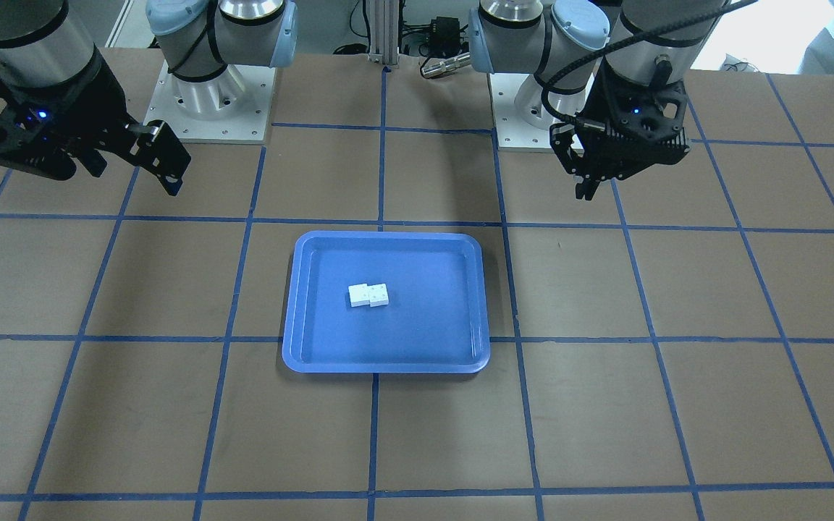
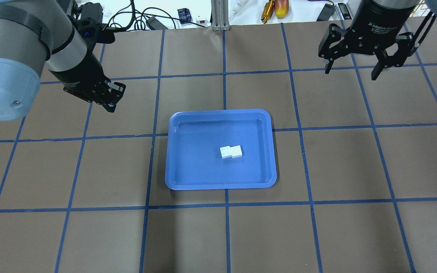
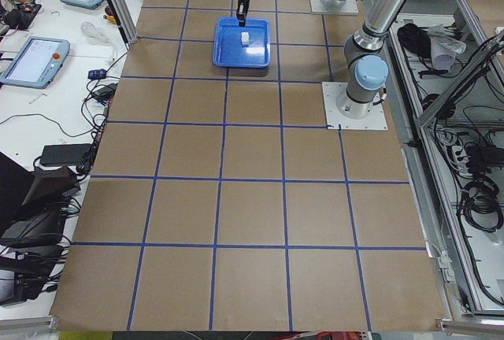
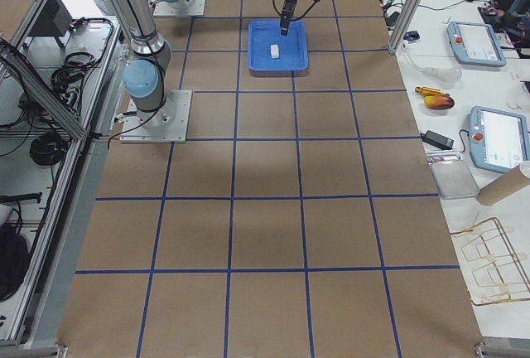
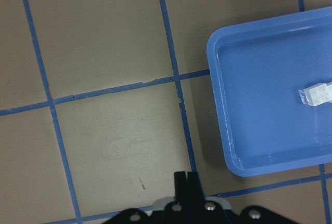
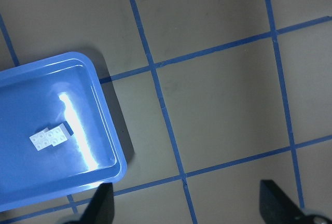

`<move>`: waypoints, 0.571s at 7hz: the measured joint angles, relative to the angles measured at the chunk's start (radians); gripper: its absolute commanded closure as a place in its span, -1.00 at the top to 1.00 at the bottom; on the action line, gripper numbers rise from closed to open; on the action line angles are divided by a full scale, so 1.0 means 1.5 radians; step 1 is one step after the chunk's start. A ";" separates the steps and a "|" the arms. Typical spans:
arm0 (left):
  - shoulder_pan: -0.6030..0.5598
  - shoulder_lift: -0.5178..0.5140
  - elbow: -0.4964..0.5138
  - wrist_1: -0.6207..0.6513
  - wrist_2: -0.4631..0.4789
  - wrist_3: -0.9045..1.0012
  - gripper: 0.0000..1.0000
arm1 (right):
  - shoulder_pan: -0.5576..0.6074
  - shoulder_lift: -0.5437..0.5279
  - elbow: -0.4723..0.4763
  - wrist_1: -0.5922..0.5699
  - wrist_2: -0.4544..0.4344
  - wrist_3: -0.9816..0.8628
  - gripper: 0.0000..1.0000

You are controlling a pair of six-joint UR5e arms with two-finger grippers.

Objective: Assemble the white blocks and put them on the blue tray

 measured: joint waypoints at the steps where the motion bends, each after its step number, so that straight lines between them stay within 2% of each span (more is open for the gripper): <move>1: 0.002 0.006 0.004 0.000 0.007 -0.022 1.00 | 0.004 -0.010 0.015 -0.003 0.000 0.001 1.00; 4: 0.005 -0.032 0.066 -0.066 0.002 -0.052 1.00 | 0.020 -0.011 0.023 -0.006 0.000 -0.007 1.00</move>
